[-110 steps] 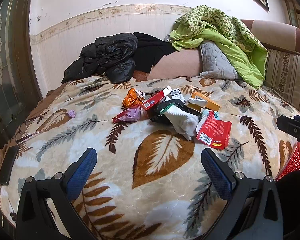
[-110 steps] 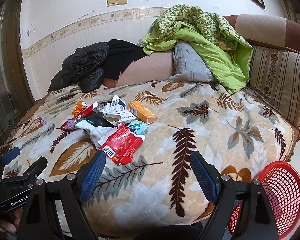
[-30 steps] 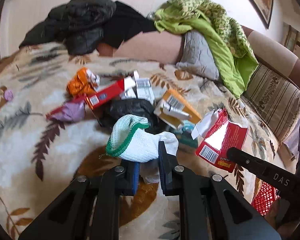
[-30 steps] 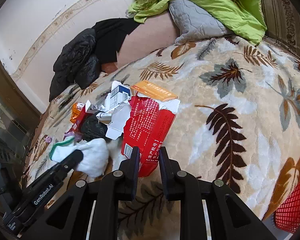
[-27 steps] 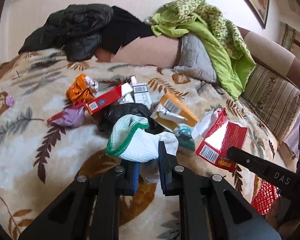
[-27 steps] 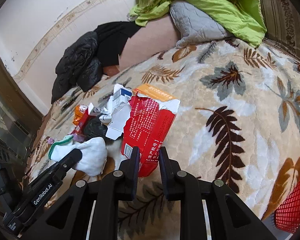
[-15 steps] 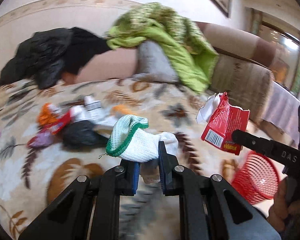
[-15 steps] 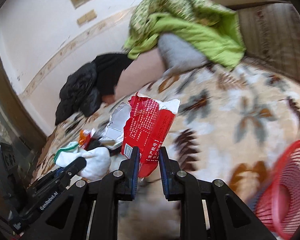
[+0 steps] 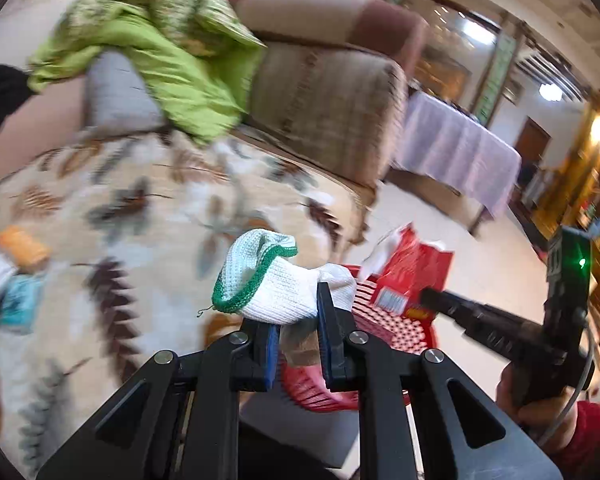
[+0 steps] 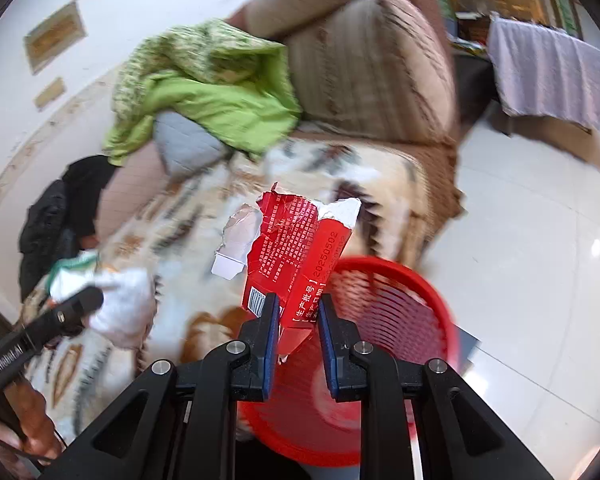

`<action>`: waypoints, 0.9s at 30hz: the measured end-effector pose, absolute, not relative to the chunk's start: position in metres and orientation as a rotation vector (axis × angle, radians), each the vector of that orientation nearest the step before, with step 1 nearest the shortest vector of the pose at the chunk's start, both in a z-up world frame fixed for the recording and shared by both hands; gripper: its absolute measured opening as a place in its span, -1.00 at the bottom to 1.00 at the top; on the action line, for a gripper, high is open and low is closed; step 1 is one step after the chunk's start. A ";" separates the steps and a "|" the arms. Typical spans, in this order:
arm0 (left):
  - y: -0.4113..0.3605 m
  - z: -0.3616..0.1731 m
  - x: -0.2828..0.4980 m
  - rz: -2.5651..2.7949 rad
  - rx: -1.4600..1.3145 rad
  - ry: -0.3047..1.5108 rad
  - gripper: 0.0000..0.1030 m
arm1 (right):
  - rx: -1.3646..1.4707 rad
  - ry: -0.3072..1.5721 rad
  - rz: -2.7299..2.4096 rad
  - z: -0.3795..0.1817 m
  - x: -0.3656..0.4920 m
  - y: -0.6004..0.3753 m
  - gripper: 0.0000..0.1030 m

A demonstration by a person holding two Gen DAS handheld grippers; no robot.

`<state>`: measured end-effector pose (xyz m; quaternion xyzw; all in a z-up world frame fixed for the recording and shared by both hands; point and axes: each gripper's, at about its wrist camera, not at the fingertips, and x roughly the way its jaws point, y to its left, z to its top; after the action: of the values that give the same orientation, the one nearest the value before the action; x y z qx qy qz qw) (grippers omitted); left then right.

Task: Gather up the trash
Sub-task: 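Carry both items to the red wastebasket and open both grippers over it, then swing both tools back toward the trash on the bed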

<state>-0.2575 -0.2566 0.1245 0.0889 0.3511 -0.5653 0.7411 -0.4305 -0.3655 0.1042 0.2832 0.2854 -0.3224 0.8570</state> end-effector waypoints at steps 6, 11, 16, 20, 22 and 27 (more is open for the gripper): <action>-0.308 0.105 -0.278 -1.269 0.257 0.860 0.02 | 0.615 0.660 -0.731 0.081 -0.448 -0.387 -0.26; -0.297 0.107 -0.273 -1.258 0.240 0.849 0.03 | 0.499 0.572 -0.863 0.095 -0.460 -0.401 -0.26; -0.260 0.111 -0.252 -1.195 0.215 0.833 0.04 | 0.153 0.527 -1.224 0.088 -0.443 -0.431 -0.26; -0.219 0.114 -0.230 -1.117 0.208 0.810 0.04 | 0.132 0.595 -1.224 0.052 -0.423 -0.459 -0.26; -0.199 0.114 -0.218 -1.078 0.189 0.808 0.04 | 0.207 0.648 -1.172 0.037 -0.415 -0.466 -0.27; -0.161 0.108 -0.194 -1.008 0.145 0.826 0.04 | 0.253 0.688 -1.164 0.022 -0.407 -0.454 -0.27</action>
<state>-0.1939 -0.1611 0.1082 0.0675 0.3840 -0.4685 0.7927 -0.4074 -0.4540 0.0221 0.1165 0.3176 -0.5373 0.7726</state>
